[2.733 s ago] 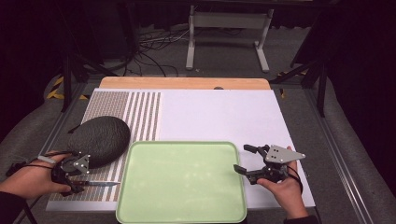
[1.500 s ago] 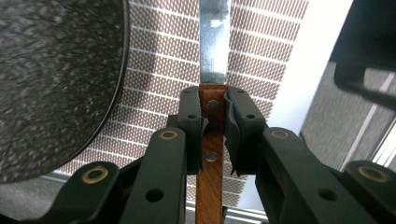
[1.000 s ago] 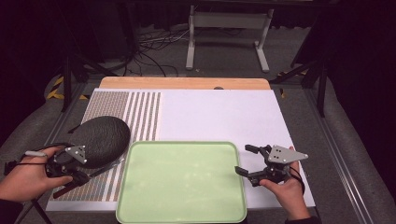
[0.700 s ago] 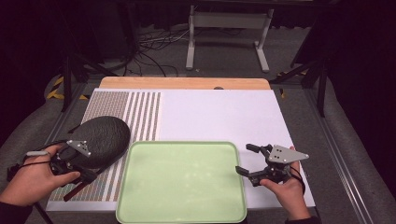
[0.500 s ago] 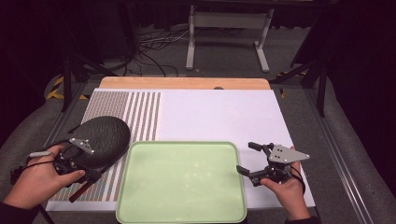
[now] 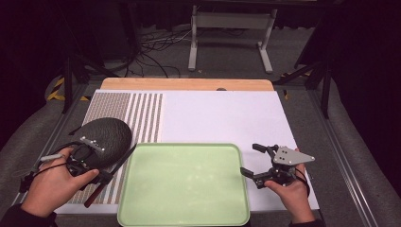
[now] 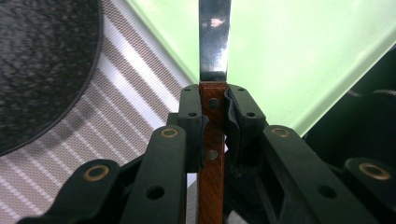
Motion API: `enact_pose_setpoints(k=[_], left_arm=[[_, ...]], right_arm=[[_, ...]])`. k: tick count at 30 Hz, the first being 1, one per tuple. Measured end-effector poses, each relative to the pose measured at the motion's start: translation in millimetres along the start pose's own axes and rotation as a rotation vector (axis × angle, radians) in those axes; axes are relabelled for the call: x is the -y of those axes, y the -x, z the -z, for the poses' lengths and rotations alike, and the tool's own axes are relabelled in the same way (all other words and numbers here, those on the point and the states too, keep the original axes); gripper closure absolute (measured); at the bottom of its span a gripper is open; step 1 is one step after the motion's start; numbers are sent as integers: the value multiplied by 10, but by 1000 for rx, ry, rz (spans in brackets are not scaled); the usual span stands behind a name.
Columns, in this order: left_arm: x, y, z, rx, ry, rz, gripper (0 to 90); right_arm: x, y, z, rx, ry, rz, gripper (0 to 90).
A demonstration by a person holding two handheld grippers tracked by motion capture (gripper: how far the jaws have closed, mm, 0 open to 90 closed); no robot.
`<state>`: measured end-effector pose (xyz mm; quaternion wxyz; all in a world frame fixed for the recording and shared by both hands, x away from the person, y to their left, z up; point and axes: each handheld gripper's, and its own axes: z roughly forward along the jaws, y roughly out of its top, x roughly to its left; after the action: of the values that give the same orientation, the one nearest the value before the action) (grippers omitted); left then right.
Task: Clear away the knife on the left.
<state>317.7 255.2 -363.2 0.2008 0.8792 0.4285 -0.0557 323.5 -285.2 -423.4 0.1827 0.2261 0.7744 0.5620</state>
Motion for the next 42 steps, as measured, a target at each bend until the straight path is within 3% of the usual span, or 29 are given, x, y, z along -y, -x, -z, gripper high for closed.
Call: enact_pose_setpoints(k=[7, 9, 21, 34, 42], left_arm=[[-74, 113, -73, 30, 11, 38, 778], [-98, 133, -92, 24, 8, 35, 778], [-245, 273, -298, 85, 7, 31, 778], [-300, 324, -608, 139, -14, 41, 778], [-310, 316, -719, 141, -33, 49, 777]], right_arm=[[3, 1, -1, -2, -1, 0, 56], [4, 1, -2, -2, -3, 0, 56], [6, 5, 8, 0, -6, 3, 55], [6, -1, 5, -15, -4, 4, 56], [4, -7, 4, -18, -5, 6, 55]])
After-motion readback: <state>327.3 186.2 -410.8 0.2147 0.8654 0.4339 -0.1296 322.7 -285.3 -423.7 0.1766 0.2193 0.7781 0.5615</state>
